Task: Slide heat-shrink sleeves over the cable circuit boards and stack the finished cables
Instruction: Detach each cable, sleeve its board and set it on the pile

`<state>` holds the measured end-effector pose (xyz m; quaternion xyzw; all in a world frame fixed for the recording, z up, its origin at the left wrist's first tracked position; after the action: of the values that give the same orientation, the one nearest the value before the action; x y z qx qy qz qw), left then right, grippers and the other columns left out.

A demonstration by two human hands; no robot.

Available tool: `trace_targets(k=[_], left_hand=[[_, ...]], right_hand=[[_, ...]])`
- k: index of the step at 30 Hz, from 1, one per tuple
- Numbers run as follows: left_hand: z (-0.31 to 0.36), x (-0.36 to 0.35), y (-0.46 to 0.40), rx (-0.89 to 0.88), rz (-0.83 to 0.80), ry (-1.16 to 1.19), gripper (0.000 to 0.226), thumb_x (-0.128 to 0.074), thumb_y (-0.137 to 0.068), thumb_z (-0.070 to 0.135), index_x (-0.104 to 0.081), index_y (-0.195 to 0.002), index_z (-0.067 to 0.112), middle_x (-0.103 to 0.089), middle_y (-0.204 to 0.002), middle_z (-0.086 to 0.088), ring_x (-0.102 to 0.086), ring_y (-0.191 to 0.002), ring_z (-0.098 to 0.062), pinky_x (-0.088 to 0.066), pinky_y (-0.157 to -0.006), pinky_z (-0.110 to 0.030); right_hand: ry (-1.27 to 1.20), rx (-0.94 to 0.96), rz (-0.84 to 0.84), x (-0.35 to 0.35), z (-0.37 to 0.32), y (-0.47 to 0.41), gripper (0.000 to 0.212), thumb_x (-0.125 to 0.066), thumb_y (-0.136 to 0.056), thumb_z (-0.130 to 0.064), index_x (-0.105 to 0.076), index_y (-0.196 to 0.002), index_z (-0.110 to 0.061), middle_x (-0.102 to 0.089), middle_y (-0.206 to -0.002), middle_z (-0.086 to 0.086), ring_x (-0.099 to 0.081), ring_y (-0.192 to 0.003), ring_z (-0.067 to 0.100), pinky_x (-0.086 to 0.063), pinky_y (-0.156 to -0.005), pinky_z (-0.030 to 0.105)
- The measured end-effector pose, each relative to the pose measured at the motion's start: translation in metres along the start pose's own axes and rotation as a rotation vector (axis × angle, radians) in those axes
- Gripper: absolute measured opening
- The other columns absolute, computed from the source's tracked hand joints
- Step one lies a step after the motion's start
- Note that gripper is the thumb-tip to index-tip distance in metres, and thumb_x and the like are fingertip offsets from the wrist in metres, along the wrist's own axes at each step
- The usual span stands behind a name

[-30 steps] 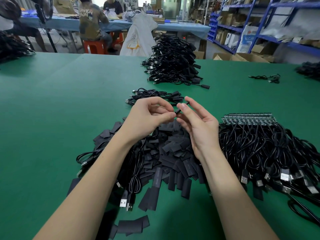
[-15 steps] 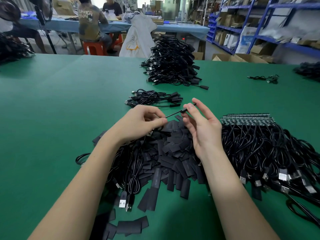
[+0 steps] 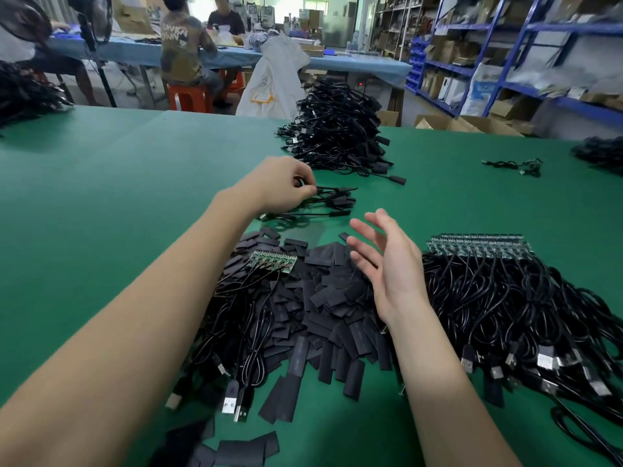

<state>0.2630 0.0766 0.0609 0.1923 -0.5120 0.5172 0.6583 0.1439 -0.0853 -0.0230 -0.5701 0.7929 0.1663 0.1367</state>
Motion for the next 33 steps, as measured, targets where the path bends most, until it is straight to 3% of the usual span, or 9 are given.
trace_targets(k=[4, 7, 10, 12, 16, 19, 24, 28, 33], left_hand=[[-0.019, -0.017, -0.047, 0.009, -0.079, -0.15, 0.02, -0.059, -0.099, 0.026, -0.072, -0.113, 0.019, -0.068, -0.107, -0.003, -0.062, -0.103, -0.025, -0.041, -0.082, -0.027], [-0.036, -0.033, -0.059, 0.043, -0.166, -0.28, 0.036, -0.06, -0.098, 0.034, -0.059, -0.133, 0.026, -0.057, -0.131, -0.01, -0.052, -0.119, -0.03, -0.044, -0.099, -0.042], [-0.043, -0.038, -0.053, 0.063, -0.119, -0.254, 0.046, -0.062, -0.096, 0.041, -0.051, -0.139, 0.027, -0.05, -0.137, -0.013, -0.042, -0.132, -0.034, -0.038, -0.108, -0.052], [-0.035, -0.036, -0.034, 0.031, -0.026, -0.092, 0.036, -0.063, -0.096, 0.035, -0.059, -0.128, 0.021, -0.059, -0.127, -0.011, -0.049, -0.124, -0.031, -0.041, -0.106, -0.047], [-0.028, -0.036, 0.024, 0.03, 0.151, 0.145, 0.008, -0.062, -0.096, 0.027, -0.067, -0.094, 0.021, -0.068, -0.09, 0.005, -0.06, -0.085, -0.014, -0.05, -0.085, -0.034], [-0.029, -0.043, 0.064, 0.072, 0.164, 0.18, 0.013, -0.059, -0.099, 0.03, -0.064, -0.088, 0.024, -0.064, -0.079, 0.014, -0.058, -0.075, -0.009, -0.044, -0.072, -0.029], [-0.036, -0.048, 0.087, 0.112, 0.068, 0.061, 0.032, -0.048, -0.104, 0.033, -0.066, -0.09, 0.011, -0.067, -0.082, -0.005, -0.059, -0.081, -0.026, -0.049, -0.076, -0.04], [-0.035, -0.044, 0.088, 0.116, 0.068, 0.064, 0.04, -0.047, -0.105, 0.033, -0.056, -0.074, 0.01, -0.056, -0.066, -0.003, -0.051, -0.066, -0.022, -0.043, -0.065, -0.037], [-0.014, -0.027, 0.087, 0.05, 0.184, 0.136, 0.045, -0.05, -0.105, 0.029, -0.04, -0.063, 0.013, -0.04, -0.056, 0.001, -0.038, -0.056, -0.014, -0.026, -0.058, -0.034]], right_hand=[[0.037, -0.008, -0.012, -0.001, 0.003, -0.001, 0.02, -0.061, -0.101, -0.034, -0.071, -0.103, -0.017, -0.08, -0.096, 0.0, -0.07, -0.072, 0.01, -0.056, -0.062, 0.022], [0.044, -0.026, -0.042, -0.002, 0.006, -0.002, 0.02, -0.061, -0.1, -0.034, -0.071, -0.103, -0.017, -0.08, -0.097, 0.001, -0.07, -0.071, 0.01, -0.057, -0.061, 0.02], [0.067, -0.028, -0.063, -0.003, 0.007, -0.004, 0.019, -0.061, -0.1, -0.032, -0.071, -0.103, -0.016, -0.08, -0.094, 0.0, -0.069, -0.068, 0.008, -0.054, -0.059, 0.019], [0.11, -0.02, -0.065, -0.004, 0.007, -0.005, 0.015, -0.062, -0.099, -0.029, -0.07, -0.103, -0.017, -0.079, -0.09, -0.001, -0.066, -0.063, 0.006, -0.051, -0.055, 0.017], [0.254, 0.03, -0.089, -0.009, 0.008, -0.005, 0.01, -0.064, -0.098, -0.028, -0.07, -0.102, -0.02, -0.079, -0.086, -0.004, -0.06, -0.059, 0.005, -0.043, -0.051, 0.017], [0.351, 0.059, -0.107, -0.011, 0.009, -0.004, 0.01, -0.065, -0.097, -0.029, -0.07, -0.101, -0.023, -0.079, -0.086, -0.006, -0.055, -0.056, 0.003, -0.041, -0.055, 0.02], [0.586, 0.148, -0.157, -0.019, 0.014, -0.003, 0.007, -0.066, -0.095, -0.03, -0.072, -0.093, -0.027, -0.077, -0.08, -0.013, -0.065, -0.07, -0.008, -0.046, -0.077, 0.025], [0.862, 0.294, -0.153, -0.028, 0.011, 0.001, 0.006, -0.072, -0.088, -0.036, -0.074, -0.085, -0.032, -0.071, -0.074, -0.027, -0.062, -0.068, -0.01, -0.042, -0.06, 0.006], [0.927, 0.329, -0.221, -0.045, 0.018, 0.008, 0.016, -0.078, -0.081, -0.049, -0.075, -0.087, -0.034, -0.071, -0.074, -0.029, -0.061, -0.069, -0.012, -0.041, -0.063, 0.009]])
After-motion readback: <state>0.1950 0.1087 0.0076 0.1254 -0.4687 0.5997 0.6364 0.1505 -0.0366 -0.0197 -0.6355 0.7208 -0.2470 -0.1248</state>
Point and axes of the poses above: each hand's wrist, its own y-axis away from the middle knuckle, its own x-axis out of the back of the hand, z = x × y, the point moved 9 cm from there along -y, towards the middle knuckle
